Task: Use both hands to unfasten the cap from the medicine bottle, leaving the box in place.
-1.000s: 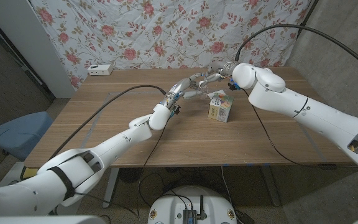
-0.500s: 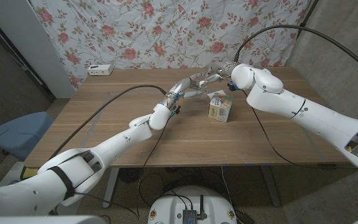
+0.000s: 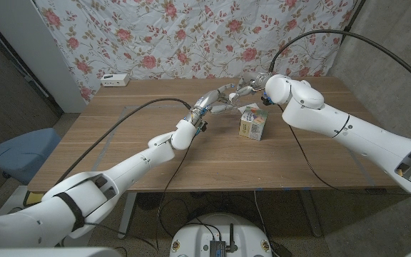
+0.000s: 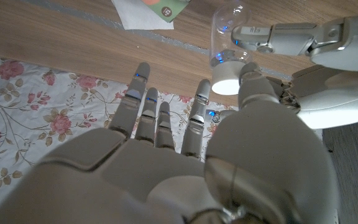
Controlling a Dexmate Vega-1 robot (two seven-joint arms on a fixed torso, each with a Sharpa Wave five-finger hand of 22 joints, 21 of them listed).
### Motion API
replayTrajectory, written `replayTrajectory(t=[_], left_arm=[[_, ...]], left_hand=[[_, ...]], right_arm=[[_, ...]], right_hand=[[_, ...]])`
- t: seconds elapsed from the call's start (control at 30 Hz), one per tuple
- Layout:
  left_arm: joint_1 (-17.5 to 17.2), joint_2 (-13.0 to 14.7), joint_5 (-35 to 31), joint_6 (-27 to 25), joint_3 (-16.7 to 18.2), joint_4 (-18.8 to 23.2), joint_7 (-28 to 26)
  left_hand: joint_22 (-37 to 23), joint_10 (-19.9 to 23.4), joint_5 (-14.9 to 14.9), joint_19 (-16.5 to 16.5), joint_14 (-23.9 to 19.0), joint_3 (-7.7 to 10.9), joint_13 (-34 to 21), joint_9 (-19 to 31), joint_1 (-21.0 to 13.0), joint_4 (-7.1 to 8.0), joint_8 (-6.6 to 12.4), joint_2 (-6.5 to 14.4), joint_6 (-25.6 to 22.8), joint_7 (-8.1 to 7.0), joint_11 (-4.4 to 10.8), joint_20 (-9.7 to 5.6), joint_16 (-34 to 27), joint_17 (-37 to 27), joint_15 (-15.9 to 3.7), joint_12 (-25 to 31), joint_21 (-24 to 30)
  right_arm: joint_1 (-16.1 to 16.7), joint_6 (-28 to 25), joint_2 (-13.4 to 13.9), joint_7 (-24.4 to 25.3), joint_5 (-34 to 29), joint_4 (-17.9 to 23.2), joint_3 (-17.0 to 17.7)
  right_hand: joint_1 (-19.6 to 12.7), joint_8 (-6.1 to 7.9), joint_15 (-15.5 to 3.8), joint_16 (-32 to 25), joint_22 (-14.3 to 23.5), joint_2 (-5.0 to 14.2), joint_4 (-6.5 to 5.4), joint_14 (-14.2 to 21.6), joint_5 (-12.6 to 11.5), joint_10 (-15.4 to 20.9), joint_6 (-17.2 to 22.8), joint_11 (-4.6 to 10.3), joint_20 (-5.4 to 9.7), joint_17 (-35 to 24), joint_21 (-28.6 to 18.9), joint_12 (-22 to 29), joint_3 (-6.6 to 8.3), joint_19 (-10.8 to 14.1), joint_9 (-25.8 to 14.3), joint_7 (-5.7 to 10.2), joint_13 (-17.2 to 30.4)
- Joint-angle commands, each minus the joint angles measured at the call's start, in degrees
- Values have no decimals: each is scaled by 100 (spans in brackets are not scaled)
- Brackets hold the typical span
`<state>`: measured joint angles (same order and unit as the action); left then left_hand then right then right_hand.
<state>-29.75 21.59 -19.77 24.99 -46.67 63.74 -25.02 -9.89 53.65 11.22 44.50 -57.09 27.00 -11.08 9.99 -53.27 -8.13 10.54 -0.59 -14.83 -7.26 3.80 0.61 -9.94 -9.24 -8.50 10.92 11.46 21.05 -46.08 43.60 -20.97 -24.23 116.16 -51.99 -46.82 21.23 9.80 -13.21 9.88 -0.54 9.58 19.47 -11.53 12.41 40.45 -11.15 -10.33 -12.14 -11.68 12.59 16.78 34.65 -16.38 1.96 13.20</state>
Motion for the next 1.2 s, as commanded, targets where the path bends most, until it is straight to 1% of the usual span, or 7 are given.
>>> replayTrajectory(t=[0.03,0.13,0.3,0.6,0.63,0.93,1.2], left_arm=[[-11,-2,-7,-19,5,31,24],[-13,-5,-4,-24,6,34,25],[-21,-2,-5,-29,9,46,25],[-28,-5,5,-26,12,48,30],[-27,-7,8,-21,13,44,31],[-18,-9,21,-20,9,36,68],[-4,-26,38,-12,5,5,85]], left_hand=[[-16,363,33,3,-8,41,-30,16,-12,3,12,66,3,5,334,-21,-4,-6,-280,34,1],[-16,371,33,0,-9,44,-30,16,-13,1,13,63,3,6,329,-23,-4,-5,-284,37,0],[-16,367,33,0,-9,47,-30,16,-12,0,13,61,2,7,340,-25,-4,-5,-286,36,0],[-16,366,32,-1,-5,53,-30,16,-6,2,11,59,10,3,332,-23,-4,-5,-283,35,-1],[-16,362,32,0,-6,53,-30,16,-4,3,12,59,7,5,337,-24,-4,-5,-275,34,0],[-16,368,31,-1,-8,60,-31,16,8,9,14,59,3,2,337,-18,-6,-6,-270,36,-1],[-16,346,31,-6,-11,64,-31,16,21,16,19,63,-12,7,328,-15,-9,-7,-254,28,-3]], right_arm=[[87,-22,19,95,-48,67,45],[121,-18,20,150,-63,82,64],[168,0,9,229,-83,86,90],[163,16,7,219,-145,89,81],[164,30,12,214,-144,89,83],[123,26,-2,92,-132,50,65],[54,33,-12,-63,-30,-1,72]], right_hand=[[-89,81,-38,-31,6,14,-2,54,-7,77,111,29,-10,-17,20,43,56,59,-45,25,22],[-125,115,-61,-44,6,28,1,91,-2,110,150,69,6,-21,15,49,85,79,-62,49,23],[-204,208,-116,-59,8,61,6,148,6,156,282,148,32,-31,9,52,152,113,-92,150,27],[-312,273,-183,-54,8,100,19,156,12,191,405,267,59,-41,4,46,235,152,-82,272,26],[-331,286,-189,-53,8,105,22,158,13,197,433,270,69,-43,7,45,249,151,-80,309,25],[-405,294,-254,-43,9,155,15,136,15,184,431,361,79,-58,13,21,320,154,-65,406,19],[-612,214,-268,-13,10,321,29,53,-18,93,255,415,75,-86,36,-37,504,108,-18,495,11]])
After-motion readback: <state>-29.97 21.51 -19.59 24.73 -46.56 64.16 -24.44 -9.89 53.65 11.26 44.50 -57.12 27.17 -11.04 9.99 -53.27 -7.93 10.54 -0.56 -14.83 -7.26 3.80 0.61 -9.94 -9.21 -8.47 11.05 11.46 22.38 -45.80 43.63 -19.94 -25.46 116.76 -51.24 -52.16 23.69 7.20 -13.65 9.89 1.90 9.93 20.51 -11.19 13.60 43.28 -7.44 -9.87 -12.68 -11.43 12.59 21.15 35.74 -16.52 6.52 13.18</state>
